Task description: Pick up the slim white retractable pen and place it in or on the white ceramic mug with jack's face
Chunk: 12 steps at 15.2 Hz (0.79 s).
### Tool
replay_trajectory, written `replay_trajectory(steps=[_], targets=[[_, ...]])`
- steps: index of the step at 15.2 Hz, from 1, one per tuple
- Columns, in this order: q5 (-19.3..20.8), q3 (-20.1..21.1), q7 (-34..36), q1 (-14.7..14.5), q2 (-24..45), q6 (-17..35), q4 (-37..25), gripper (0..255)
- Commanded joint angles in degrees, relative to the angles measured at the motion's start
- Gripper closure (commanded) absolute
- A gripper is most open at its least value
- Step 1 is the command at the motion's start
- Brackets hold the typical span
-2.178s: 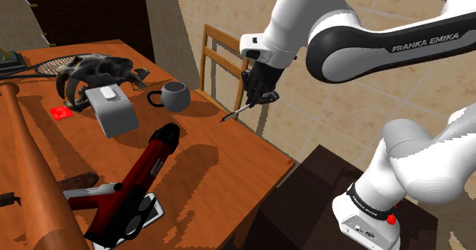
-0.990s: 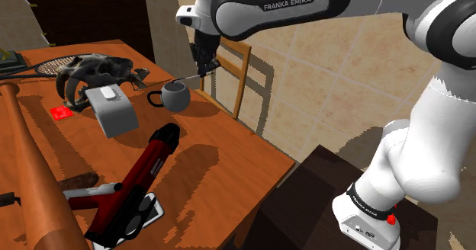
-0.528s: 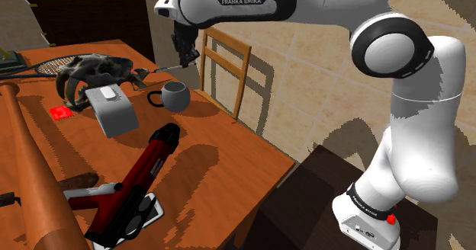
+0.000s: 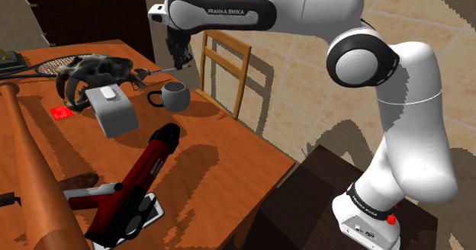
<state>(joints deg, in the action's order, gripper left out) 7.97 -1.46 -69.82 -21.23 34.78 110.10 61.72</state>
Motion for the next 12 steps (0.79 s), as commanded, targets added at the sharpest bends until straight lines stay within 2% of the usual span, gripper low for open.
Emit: replay_trajectory(steps=[1,12], targets=[[0.07,-0.01,0.23,0.0,0.02,1.61,1.59,255],[0.49,-0.12,1.29,0.01,-0.05,9.01,9.12,255]])
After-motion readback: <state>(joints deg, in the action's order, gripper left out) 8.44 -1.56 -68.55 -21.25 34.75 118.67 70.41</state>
